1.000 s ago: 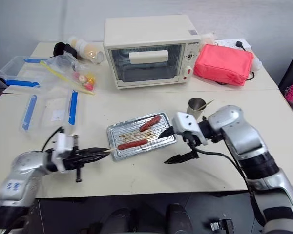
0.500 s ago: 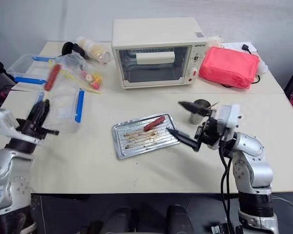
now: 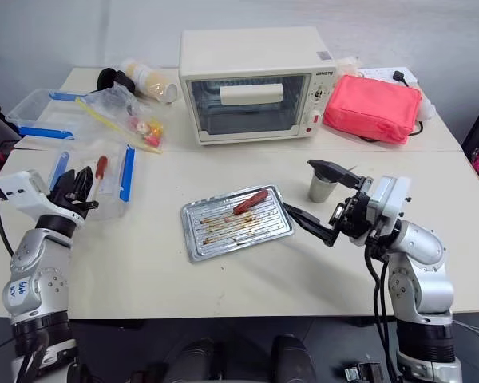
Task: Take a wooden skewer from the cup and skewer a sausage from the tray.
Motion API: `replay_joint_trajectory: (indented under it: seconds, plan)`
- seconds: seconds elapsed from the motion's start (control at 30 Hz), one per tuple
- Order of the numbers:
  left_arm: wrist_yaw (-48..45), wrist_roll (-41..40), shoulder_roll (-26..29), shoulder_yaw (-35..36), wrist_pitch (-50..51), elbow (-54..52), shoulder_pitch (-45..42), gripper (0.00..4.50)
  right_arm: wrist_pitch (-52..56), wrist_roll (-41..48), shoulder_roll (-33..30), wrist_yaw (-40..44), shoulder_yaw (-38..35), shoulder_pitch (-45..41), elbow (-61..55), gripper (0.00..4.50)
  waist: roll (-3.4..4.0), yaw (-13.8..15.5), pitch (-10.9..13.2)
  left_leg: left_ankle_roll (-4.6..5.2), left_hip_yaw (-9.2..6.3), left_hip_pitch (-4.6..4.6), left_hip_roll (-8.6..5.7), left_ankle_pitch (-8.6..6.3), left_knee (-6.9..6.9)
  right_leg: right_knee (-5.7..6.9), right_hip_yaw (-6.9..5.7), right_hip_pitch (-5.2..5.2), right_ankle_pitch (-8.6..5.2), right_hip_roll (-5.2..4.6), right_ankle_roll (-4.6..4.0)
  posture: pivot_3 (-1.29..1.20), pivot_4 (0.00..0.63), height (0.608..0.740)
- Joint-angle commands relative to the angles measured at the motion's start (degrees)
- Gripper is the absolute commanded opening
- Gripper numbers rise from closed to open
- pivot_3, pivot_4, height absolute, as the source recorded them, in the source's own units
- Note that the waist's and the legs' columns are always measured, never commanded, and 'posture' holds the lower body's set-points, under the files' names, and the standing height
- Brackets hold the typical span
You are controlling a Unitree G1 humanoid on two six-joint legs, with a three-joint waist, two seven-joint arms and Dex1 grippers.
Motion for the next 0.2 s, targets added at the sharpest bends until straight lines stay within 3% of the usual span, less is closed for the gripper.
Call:
replay_joint_trajectory:
  seconds: [0.03,0.2]
  plan:
    - [-12.12,-1.88,7.3,-0.23,-1.5,-5.65,3.63,3.04,1.72,2.26,-3.99,5.38,0.66,1.42,-1.0,4.5,0.0,-0.04,0.0,0.0,0.01,0.01,-0.01,0.0,-0.02,-0.01,-0.01,0.0,0.0,0.0,0.0,0.0,0.15,0.74]
    - [-32.78,8.23,21.49,-7.41,-14.86,-6.77,18.2,3.04,3.91,0.19,-10.43,15.2,5.95,3.77,3.3,4.5,0.02,-0.04,-0.01,0.0,0.08,0.1,-0.02,-0.01,-0.11,-0.08,0.04,0.02,-0.01,-0.08,-0.02,0.0,0.15,0.74]
